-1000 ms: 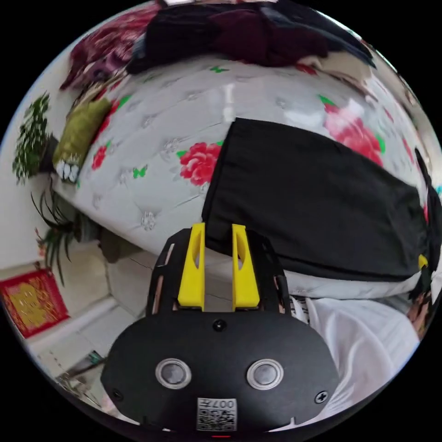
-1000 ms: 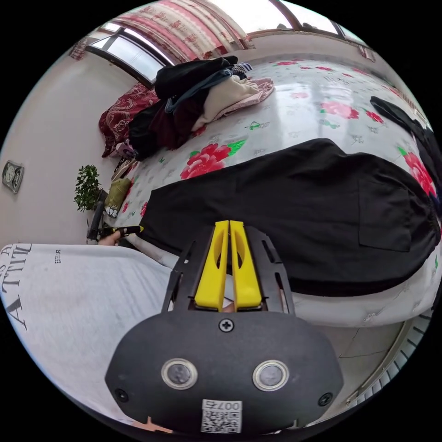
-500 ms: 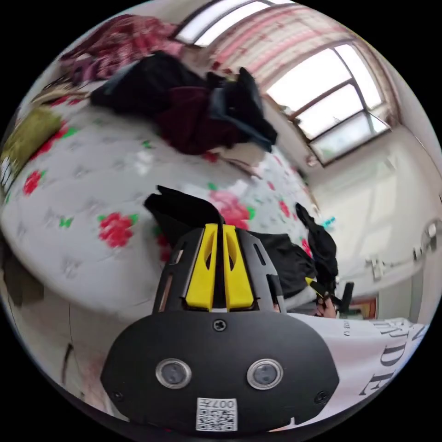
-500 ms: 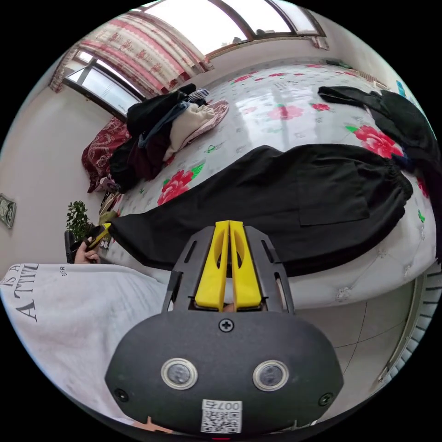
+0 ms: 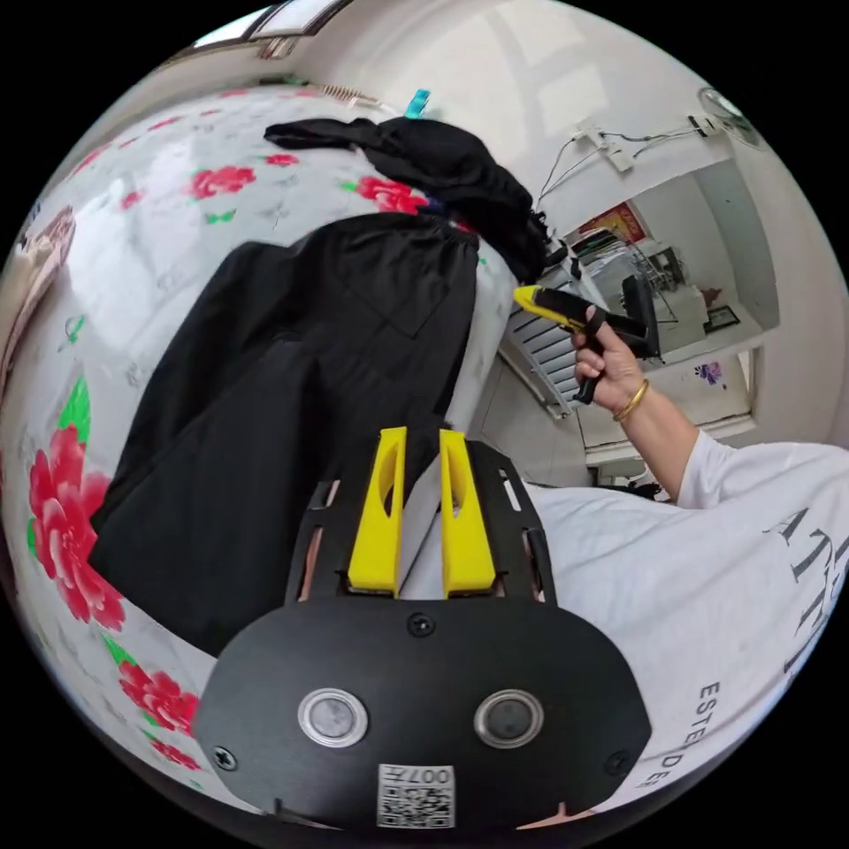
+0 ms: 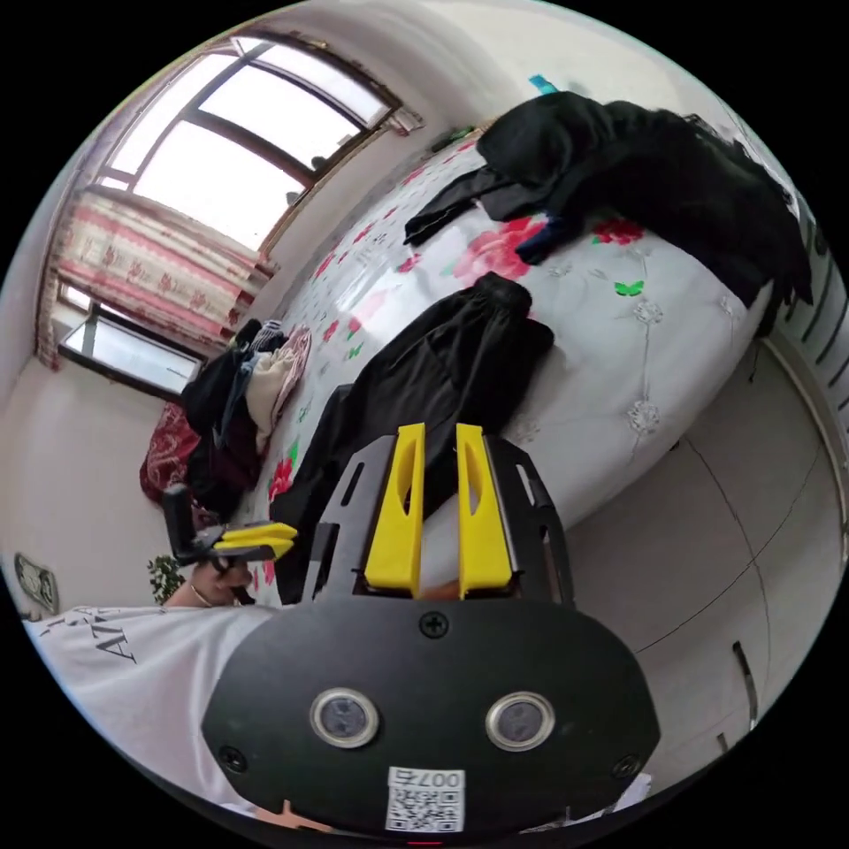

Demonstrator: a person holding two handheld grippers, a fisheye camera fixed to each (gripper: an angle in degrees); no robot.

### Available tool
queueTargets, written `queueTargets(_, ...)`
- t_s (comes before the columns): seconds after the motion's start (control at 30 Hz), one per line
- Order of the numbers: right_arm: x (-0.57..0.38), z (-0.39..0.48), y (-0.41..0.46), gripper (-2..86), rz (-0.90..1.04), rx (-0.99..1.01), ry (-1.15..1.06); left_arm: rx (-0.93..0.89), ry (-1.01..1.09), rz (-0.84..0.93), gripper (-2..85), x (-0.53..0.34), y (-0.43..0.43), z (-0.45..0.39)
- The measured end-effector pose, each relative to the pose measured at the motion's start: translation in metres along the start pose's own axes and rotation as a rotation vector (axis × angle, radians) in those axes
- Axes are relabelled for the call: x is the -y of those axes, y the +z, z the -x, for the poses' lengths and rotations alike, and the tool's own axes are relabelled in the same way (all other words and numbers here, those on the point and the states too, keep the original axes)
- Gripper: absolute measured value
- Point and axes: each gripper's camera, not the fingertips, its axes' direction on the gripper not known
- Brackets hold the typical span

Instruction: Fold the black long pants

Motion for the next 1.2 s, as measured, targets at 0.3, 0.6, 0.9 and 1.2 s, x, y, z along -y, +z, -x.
queueTargets(0.3, 0.056, -0.073, 0.034, 12.6, -0.002, 0.028, 0.196, 0.083, -0.461, -0.229, 6.2, -0.075, -0.031, 0.082)
queueTargets(0.6, 0.077, -0.025, 0.045, 12.0, -0.038, -0.129, 0.089, 0.204, -0.492, -0.234, 8.2, -0.049, 0.002, 0.092)
queueTargets(0.9, 0.034, 0.175, 0.199, 11.3, 0.496, 0.249, -0.603, 0.224, -0.559, -0.259, 8.3, -0.043, 0.024, 0.115)
queueTargets(1.2, 0.009, 0.225, 0.265, 10.0, 0.618, 0.135, -0.659, 0.423, -0.075, -0.107, 10.3, 0.052, 0.024, 0.126)
